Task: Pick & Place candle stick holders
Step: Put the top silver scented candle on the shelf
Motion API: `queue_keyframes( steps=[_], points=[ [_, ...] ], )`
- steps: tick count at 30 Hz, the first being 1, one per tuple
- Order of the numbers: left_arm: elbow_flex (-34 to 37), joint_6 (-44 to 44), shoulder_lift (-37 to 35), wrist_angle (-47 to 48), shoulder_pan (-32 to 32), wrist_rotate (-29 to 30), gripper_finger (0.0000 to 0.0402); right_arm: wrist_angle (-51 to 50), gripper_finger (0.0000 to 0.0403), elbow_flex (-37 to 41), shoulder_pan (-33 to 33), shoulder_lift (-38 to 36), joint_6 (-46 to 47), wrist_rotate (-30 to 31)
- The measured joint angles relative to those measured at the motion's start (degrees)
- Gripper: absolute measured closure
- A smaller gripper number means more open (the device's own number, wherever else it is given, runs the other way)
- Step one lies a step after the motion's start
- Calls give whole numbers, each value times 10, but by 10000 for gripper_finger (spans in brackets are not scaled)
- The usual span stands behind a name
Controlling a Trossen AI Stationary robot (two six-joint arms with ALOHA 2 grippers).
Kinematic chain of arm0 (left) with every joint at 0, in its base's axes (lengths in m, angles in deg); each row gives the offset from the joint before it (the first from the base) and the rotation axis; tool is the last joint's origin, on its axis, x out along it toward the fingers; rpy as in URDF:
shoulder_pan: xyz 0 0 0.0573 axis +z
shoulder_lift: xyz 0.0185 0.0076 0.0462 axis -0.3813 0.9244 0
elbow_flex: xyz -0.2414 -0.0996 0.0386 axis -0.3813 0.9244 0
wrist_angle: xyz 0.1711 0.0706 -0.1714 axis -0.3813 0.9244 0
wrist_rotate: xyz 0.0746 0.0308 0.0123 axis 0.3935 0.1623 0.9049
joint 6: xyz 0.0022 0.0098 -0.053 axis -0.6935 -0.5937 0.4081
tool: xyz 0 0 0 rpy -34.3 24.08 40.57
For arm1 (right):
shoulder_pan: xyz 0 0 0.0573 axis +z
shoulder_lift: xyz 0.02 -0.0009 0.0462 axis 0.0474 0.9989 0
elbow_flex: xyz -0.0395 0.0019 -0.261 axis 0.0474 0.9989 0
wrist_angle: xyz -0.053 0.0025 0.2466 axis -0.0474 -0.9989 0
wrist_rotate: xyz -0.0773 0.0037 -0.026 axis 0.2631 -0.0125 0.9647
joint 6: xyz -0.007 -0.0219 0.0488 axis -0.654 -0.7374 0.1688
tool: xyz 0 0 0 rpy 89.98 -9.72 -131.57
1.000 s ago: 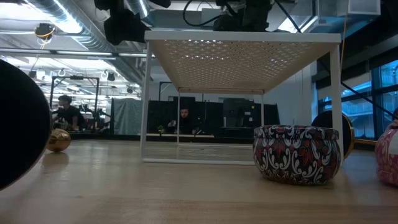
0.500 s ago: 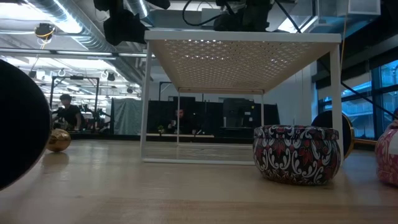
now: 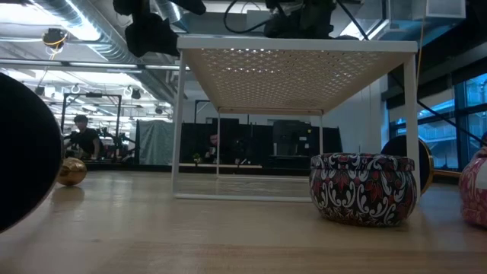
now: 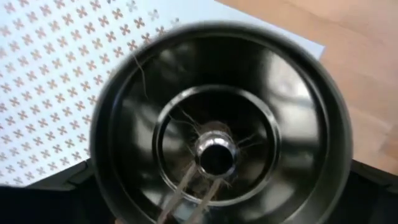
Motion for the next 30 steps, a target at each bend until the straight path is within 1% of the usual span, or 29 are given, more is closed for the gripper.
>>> queue_keyframes(
  steps=[11,16,20,23,26,30],
  points=[
    [0,4,0,1,0,0,20,-24,9,0,11,0,-3,-6],
    [0,4,0,1,0,0,20,-36,9,0,28,0,-4,-25],
    [0,4,0,3,0,0,20,-38,9,0,50,0,-22,-62],
    [0,4,0,6,0,0,20,-53,9,-10,76,0,-60,-91],
    [0,4,0,6,0,0,20,-59,9,-17,118,-2,-75,-94],
    [0,5,0,7,0,0,20,-55,9,-17,189,-2,-95,-94]
  ],
)
